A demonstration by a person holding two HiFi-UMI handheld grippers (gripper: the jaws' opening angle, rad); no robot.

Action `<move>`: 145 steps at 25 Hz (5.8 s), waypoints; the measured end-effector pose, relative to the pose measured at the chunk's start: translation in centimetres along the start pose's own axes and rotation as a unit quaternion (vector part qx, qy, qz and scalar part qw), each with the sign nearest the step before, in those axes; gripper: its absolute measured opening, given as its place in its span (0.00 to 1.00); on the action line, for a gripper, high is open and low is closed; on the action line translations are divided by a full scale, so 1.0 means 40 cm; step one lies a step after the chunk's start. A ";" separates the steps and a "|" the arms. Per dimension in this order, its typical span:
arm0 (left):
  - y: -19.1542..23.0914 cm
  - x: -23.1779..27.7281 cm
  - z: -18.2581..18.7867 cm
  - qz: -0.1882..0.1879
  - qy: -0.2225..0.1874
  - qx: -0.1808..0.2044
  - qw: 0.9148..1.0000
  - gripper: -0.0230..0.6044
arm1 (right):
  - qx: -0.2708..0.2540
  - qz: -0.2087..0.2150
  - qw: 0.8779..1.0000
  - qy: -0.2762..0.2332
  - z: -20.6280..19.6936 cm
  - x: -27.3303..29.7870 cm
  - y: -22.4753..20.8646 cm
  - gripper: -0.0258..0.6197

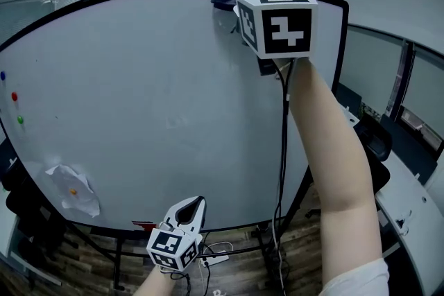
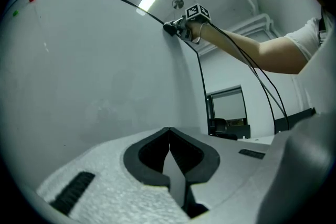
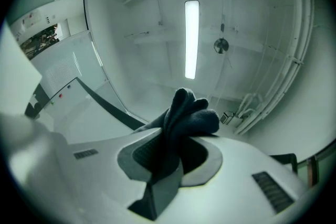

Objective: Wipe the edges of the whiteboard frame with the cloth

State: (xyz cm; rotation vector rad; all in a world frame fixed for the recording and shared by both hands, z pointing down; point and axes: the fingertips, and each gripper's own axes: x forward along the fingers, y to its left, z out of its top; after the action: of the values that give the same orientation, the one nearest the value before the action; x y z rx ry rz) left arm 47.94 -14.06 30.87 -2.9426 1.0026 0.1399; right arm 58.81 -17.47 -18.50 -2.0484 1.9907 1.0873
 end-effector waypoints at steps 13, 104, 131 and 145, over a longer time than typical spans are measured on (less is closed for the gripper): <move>-0.152 0.207 0.100 -0.094 0.014 0.022 0.995 0.07 | -0.013 -0.038 0.999 0.024 -0.075 -0.066 -0.243 0.14; -0.520 0.214 -0.566 -0.193 0.198 -0.082 0.958 0.07 | 0.153 -0.081 0.882 0.439 -1.400 -1.043 -0.008 0.14; -0.360 0.115 -0.802 -0.110 0.272 -0.128 0.947 0.07 | 0.180 -0.053 0.787 0.587 -1.766 -1.307 0.214 0.14; -0.175 -0.049 -0.779 -0.048 0.255 -0.148 0.954 0.07 | 0.252 -0.056 0.752 0.607 -1.720 -1.264 0.463 0.14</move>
State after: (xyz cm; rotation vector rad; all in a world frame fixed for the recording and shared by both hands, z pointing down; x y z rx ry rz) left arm 53.01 -9.12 62.06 -3.3859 0.9411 -0.5505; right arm 76.07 -13.45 67.08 -2.6415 2.0121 -1.0843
